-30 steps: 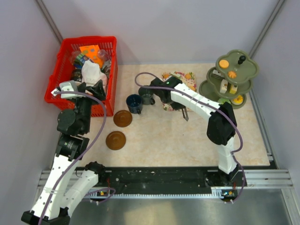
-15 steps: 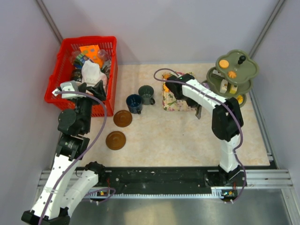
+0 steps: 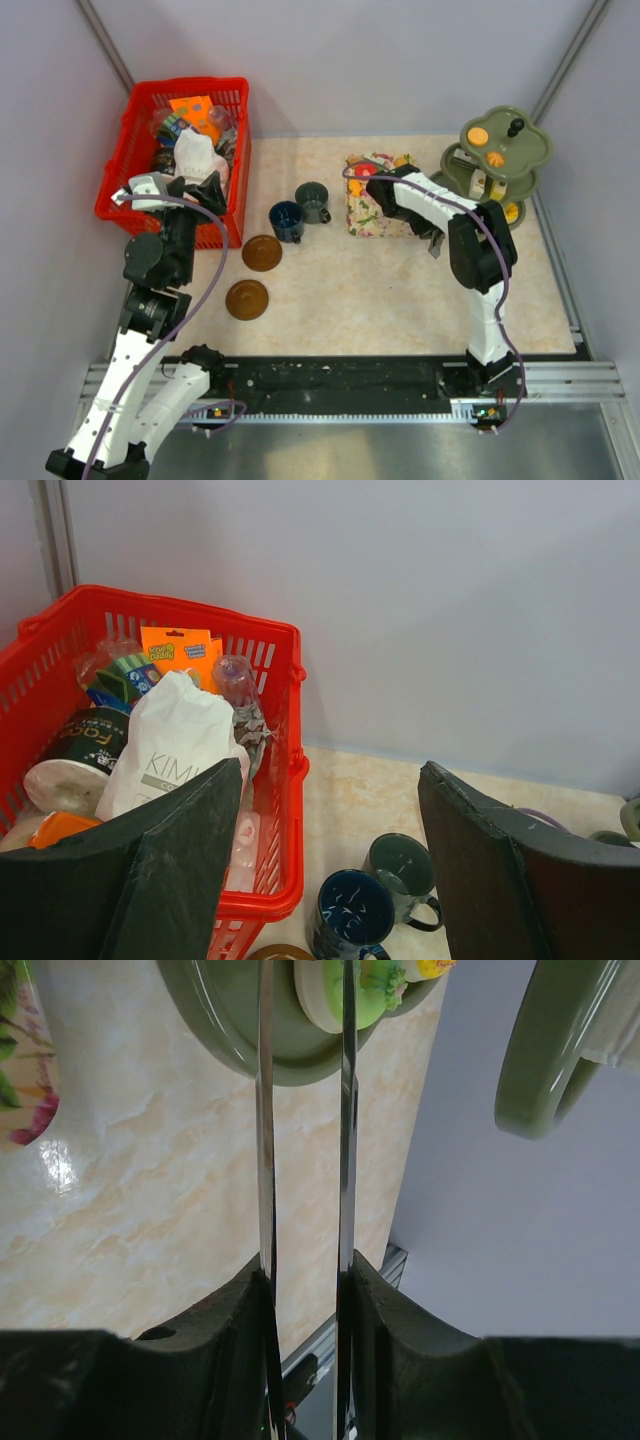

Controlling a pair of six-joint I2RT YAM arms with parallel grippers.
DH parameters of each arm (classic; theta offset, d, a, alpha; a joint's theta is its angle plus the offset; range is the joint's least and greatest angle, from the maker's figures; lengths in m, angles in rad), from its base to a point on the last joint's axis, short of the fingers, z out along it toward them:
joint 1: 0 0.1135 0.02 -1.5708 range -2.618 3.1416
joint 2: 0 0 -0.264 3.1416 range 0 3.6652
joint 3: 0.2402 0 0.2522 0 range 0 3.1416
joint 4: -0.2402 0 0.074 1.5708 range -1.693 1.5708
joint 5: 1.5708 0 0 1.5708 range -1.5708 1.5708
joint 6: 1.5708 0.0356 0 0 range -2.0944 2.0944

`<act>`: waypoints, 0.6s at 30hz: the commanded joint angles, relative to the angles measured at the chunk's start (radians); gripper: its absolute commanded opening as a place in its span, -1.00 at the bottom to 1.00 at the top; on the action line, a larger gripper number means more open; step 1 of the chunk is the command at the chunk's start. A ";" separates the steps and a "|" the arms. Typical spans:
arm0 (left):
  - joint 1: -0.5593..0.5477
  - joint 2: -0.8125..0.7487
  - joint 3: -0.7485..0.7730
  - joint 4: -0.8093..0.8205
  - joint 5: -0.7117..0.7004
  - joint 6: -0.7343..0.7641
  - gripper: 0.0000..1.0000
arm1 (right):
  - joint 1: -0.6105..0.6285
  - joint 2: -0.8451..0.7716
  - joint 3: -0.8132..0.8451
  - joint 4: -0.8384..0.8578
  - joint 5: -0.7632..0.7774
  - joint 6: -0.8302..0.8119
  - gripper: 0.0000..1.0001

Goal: Serve the afternoon tea
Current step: Place the desert on the desert table.

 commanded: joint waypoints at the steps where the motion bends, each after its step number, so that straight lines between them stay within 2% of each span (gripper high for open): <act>1: -0.002 -0.005 -0.003 0.059 0.005 0.003 0.53 | -0.011 0.013 0.009 0.041 0.035 -0.027 -0.37; 18: -0.002 -0.006 -0.003 0.059 0.001 0.006 0.53 | -0.014 0.087 0.118 0.119 0.078 -0.097 -0.36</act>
